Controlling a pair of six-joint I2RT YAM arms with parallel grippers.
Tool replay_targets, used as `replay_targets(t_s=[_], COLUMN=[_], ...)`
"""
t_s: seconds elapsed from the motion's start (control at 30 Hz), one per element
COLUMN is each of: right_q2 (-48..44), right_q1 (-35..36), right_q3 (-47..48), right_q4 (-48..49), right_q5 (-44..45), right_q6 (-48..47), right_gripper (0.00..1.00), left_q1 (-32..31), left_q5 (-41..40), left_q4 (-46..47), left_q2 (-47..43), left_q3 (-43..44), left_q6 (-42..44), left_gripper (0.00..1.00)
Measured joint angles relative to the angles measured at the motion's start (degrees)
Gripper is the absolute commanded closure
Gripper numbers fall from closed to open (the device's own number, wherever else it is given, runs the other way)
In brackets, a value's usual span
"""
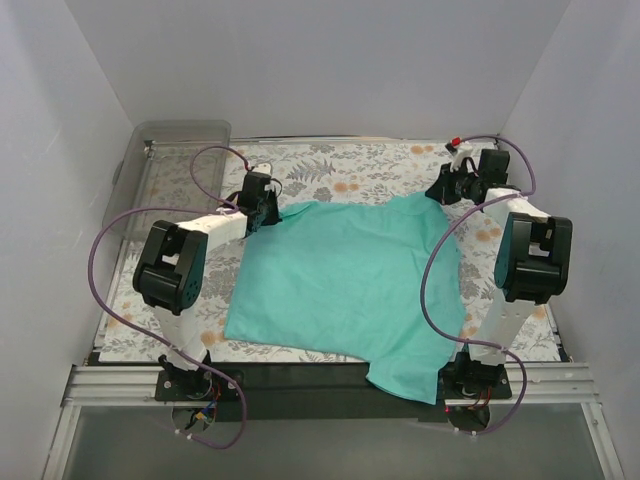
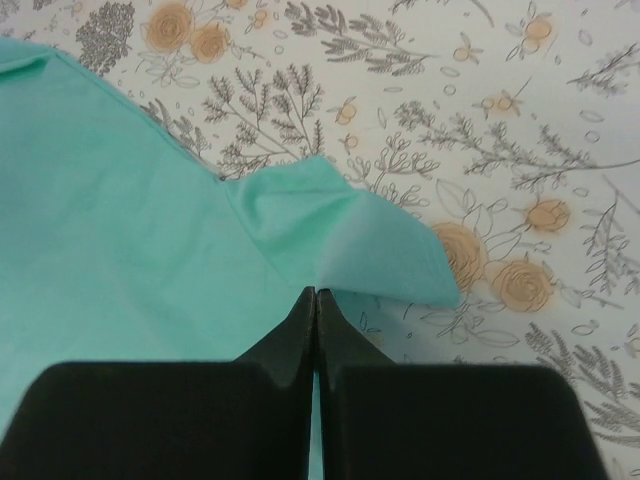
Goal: Fold and stack the t-shirts
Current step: Flatten the tshirt out
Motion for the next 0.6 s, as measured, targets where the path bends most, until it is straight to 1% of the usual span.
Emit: replay_targets(t_s=[0.17, 0.33, 0.4, 0.47, 0.53, 0.6], right_q2=[2.8, 2.9, 2.2, 0.2, -1.9, -2.2], right_q1=[0.3, 0.3, 0.3, 0.3, 0.3, 0.4], right_q3=[9.7, 15.4, 15.1, 11.6, 7.9, 6.4], right_q4=[0.8, 3.4, 4.3, 5.2, 2.6, -4.1], right_q5=[0.3, -1.0, -2.6, -4.3, -6.5, -8.0], right_q6=[1.0, 1.2, 0.0, -2.7, -6.7, -15.1], right_gripper=[0.99, 0.99, 0.99, 0.99, 0.99, 0.99], left_q1=[0.8, 1.5, 1.8, 2.2, 2.6, 2.8], left_q5=[1.2, 1.2, 1.2, 1.4, 1.8, 3.0], left_q4=[-1.6, -1.2, -0.7, -0.7, -0.7, -1.6], left_q2=[2.9, 3.3, 3.3, 3.3, 3.3, 3.4], left_q3=[7.0, 12.2, 12.6, 12.3, 11.6, 11.1], left_q6=[-0.2, -0.2, -0.2, 0.0, 0.2, 0.5], left_gripper=[1.0, 1.0, 1.0, 1.0, 1.0, 1.0])
